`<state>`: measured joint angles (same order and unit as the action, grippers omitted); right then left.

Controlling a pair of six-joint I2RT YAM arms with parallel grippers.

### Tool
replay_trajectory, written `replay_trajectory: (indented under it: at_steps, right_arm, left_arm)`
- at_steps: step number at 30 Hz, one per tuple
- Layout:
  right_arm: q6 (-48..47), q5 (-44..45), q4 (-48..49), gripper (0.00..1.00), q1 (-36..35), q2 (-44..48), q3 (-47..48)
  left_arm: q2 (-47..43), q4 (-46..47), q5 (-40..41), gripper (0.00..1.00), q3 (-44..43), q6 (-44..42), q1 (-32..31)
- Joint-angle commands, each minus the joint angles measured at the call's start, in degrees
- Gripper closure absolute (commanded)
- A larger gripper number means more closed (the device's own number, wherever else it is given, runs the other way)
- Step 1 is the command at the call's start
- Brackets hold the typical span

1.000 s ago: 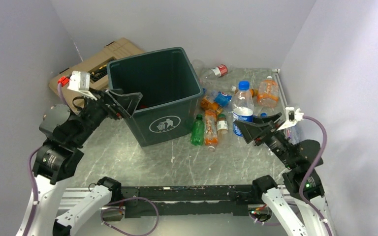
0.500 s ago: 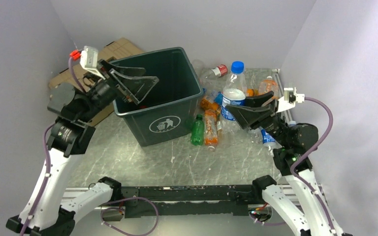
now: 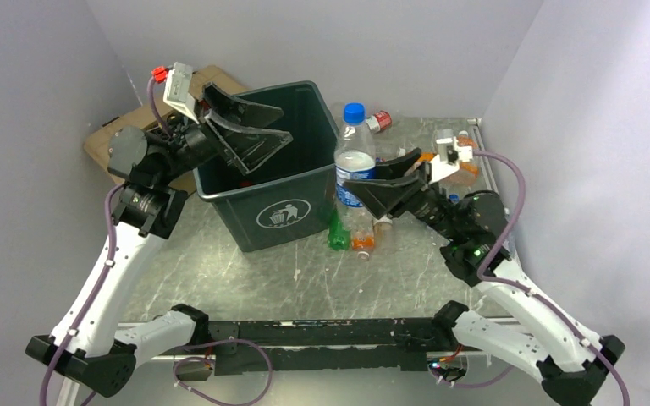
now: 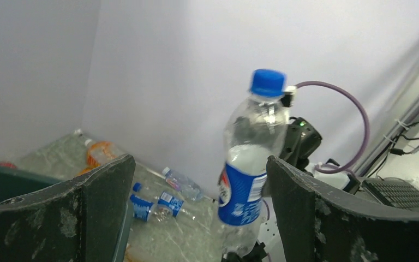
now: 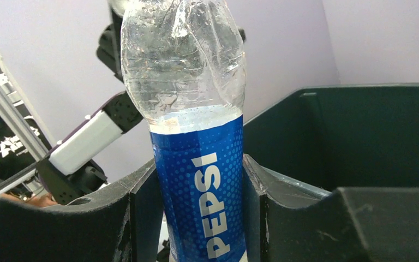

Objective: Put the plastic bottles in the bin
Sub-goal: Pick up the plastic bottle at the center of the board.

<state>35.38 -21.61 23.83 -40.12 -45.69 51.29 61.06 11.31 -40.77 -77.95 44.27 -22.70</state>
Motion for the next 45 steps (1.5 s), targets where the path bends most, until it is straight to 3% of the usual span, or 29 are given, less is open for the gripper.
replay_trajectory:
  at_steps: [1,10,19,28,34,37,40,41,43,45]
  right_arm:
    - [-2.0,5.5,3.4,0.54,-4.4,-3.8,2.9]
    - [-7.3,10.0,2.0,0.54,-14.1,-10.9,6.9]
    - [-8.8,10.4,1.4,0.55,-16.6,-13.7,8.6]
    - [-10.4,11.4,-0.7,0.55,-18.6,-15.9,10.2]
    - [-11.1,12.2,-1.0,0.55,-19.4,-16.6,10.2]
    - [-11.2,12.6,-0.9,0.55,-19.7,-16.8,9.8]
    - [-11.2,12.6,-0.9,0.55,-19.8,-16.9,9.7]
    - [-11.2,12.5,-1.0,0.54,-19.8,-16.8,9.8]
    - [-10.9,12.3,-1.7,0.44,-19.8,-16.8,10.0]
    - [-10.2,12.7,-3.0,0.22,-19.9,-16.3,10.3]
  left_arm:
    - [-1.0,10.3,-3.0,0.04,1.2,0.9,-0.4]
    - [-2.4,4.4,-1.7,0.12,1.2,-3.7,-0.8]
    - [-1.9,2.9,-3.5,0.3,0.6,-3.8,-0.8]
    - [-2.4,4.1,-4.4,0.33,0.4,-2.9,-0.9]
    - [-2.6,3.6,-5.2,0.62,0.3,-2.6,-0.9]
    - [-2.9,3.5,-5.3,0.72,0.3,-2.6,-0.9]
    - [-2.9,3.5,-5.5,1.0,0.2,-2.3,-0.8]
    - [-2.9,3.2,-5.4,1.0,0.1,-2.1,-0.8]
    - [-3.3,3.7,-4.9,1.0,0.6,-2.1,-0.9]
    - [-4.4,3.6,-3.0,1.0,1.5,-2.9,-0.9]
